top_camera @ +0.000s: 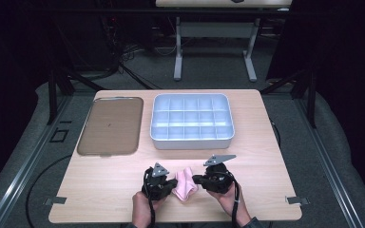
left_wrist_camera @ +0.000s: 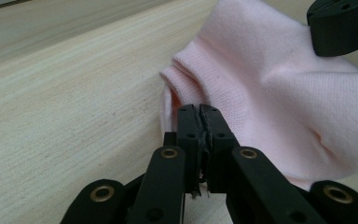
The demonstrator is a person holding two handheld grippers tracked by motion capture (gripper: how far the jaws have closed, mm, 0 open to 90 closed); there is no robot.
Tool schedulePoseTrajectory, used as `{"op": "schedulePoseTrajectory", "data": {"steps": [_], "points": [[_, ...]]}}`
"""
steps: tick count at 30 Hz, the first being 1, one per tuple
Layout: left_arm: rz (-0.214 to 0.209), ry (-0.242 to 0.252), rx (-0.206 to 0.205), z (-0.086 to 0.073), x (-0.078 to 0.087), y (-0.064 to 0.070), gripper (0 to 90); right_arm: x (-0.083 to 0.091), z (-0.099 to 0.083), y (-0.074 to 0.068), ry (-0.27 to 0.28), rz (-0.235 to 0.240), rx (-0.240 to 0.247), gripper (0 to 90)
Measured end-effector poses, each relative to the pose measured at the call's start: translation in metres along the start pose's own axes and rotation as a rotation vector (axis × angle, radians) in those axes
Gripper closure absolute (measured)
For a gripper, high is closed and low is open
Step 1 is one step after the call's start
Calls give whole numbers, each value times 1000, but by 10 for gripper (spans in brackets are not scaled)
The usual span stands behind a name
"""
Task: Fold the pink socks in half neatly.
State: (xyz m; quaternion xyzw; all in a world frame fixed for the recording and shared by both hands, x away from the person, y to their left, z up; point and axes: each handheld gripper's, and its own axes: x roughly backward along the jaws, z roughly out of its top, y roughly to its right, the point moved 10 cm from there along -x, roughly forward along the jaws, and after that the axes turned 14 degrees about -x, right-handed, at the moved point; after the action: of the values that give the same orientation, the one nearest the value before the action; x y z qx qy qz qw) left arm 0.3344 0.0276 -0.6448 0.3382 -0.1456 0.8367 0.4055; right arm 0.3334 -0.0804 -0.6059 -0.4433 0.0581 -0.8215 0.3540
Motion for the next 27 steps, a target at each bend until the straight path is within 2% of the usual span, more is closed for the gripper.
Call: {"op": "schedulePoseTrajectory", "data": {"steps": [9, 19, 24, 27], "points": [[-1, 6, 0, 0, 0, 0, 871, -4, 3, -11, -3, 19, 33, 890], [3, 5, -11, 0, 0, 0, 871, -20, -1, -28, -45, 63, 92, 891], [3, 20, -33, 1, 3, 1, 859, -32, -8, -27, -79, 68, 108, 890], [1, 44, -30, 2, 9, 1, 821, -33, -8, -25, -72, 70, 100, 891]]}}
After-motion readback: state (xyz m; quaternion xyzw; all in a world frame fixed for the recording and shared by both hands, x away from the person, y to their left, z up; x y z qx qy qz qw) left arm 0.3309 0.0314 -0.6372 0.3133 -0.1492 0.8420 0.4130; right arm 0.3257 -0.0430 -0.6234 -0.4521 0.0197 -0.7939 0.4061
